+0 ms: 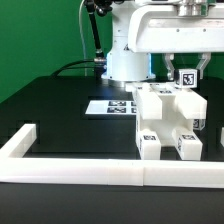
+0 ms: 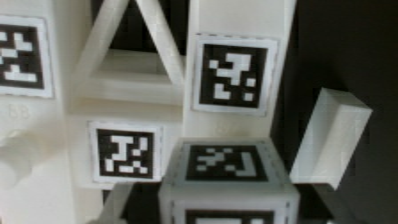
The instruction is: Assemble chair
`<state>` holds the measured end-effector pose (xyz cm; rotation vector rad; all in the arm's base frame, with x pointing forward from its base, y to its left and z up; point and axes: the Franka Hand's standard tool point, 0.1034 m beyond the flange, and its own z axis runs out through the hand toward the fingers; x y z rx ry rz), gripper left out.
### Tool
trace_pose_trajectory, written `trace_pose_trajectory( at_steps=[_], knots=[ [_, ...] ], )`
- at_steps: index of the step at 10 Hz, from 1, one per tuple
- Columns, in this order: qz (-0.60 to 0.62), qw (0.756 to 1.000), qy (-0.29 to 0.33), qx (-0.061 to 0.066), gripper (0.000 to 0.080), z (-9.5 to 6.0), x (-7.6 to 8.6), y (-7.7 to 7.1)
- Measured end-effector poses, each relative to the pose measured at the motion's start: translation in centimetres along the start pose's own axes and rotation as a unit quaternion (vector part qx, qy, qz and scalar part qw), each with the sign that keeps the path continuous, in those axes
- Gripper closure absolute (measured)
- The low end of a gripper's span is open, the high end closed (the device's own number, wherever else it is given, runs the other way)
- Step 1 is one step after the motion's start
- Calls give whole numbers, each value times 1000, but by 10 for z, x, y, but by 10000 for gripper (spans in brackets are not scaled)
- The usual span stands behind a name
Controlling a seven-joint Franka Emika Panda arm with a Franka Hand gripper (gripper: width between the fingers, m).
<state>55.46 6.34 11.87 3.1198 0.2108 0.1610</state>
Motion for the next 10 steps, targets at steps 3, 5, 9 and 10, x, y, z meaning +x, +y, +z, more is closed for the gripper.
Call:
trace_pose_trajectory(
  at_steps=[3,5,9,10],
  knots=[
    [0,1000,0,0,512,0,0,0],
    [14,1000,0,0,512,0,0,0],
    [111,994,0,2,512,0,0,-1],
    [132,991,0,2,512,0,0,-1]
  ],
)
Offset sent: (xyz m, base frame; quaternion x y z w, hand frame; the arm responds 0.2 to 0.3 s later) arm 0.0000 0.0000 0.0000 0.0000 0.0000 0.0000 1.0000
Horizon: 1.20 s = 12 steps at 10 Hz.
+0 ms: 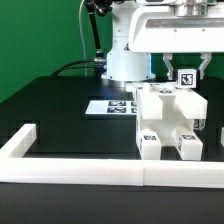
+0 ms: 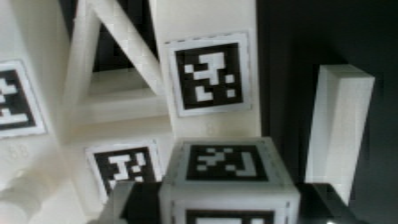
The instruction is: Assemble chair
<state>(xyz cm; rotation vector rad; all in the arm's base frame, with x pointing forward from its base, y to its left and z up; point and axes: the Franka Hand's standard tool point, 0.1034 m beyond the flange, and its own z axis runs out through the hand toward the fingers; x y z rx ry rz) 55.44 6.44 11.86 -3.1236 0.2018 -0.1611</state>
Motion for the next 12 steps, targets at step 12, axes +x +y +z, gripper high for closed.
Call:
trace_pose_trajectory(
  at_steps=[12],
  knots=[
    [371,928,-9,18,421,1,0,-3]
  ],
)
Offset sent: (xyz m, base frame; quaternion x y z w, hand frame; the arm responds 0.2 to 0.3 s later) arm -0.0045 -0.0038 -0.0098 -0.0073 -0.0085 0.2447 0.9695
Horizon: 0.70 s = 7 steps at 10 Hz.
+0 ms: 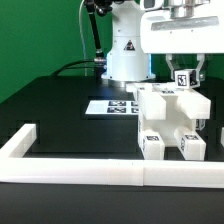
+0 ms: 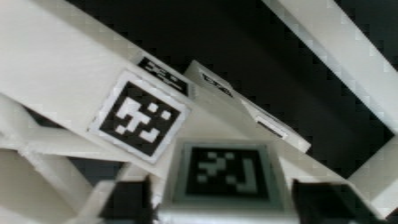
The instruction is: Assemble chair
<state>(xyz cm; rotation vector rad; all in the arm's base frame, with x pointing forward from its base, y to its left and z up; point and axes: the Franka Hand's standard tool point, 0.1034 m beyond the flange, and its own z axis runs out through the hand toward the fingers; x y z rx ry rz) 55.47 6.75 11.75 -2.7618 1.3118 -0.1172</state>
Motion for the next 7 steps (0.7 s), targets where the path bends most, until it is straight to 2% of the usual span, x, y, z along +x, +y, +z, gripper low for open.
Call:
trace_pose_trajectory(
  at_steps=[1,2,3,4,7],
  knots=[
    [-17,1000,0,0,283,0,0,0],
    [-39,999,-2,-2,190,-1,0,-1],
    [-101,995,1,-5,190,-2,0,-3],
    [-156,988,1,-5,158,-2,0,-3],
    [-240,971,1,-5,151,-2,0,-3]
  ],
)
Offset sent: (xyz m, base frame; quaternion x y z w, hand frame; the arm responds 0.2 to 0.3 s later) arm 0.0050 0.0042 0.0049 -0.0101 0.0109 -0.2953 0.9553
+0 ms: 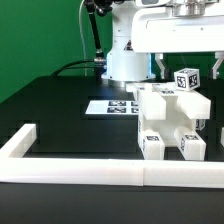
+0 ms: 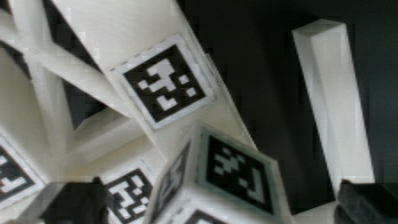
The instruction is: Assemble chair
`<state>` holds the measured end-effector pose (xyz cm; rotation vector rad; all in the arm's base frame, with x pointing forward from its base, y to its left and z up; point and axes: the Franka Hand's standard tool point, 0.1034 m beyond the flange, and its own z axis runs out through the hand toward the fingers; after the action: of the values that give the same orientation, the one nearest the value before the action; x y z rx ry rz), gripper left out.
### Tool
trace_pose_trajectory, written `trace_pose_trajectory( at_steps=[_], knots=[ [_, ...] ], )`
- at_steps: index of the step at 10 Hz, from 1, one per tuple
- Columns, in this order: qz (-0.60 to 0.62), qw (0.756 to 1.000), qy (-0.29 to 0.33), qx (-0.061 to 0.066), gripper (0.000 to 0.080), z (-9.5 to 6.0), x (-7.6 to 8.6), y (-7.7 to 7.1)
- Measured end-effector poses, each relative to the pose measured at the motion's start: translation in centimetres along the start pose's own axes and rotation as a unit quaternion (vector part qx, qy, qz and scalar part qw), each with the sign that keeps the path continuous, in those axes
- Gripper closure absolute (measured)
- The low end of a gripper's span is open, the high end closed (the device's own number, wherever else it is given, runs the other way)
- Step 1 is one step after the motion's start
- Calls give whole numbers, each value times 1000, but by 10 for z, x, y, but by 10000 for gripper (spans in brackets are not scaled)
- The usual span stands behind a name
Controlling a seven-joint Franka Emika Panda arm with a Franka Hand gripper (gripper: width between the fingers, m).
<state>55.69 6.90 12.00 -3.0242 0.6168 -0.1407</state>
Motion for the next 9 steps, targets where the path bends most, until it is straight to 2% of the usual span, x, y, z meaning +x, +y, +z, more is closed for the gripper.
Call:
trace_pose_trajectory(
  at_steps=[2,4,6,9],
  knots=[
    [-69,998,1,-4,151,0,-1,-2],
    [-169,986,4,-10,151,-1,-1,-5],
    [-226,974,4,-12,151,-1,-1,-4],
    [-333,943,3,-18,151,-1,0,-3]
  ],
)
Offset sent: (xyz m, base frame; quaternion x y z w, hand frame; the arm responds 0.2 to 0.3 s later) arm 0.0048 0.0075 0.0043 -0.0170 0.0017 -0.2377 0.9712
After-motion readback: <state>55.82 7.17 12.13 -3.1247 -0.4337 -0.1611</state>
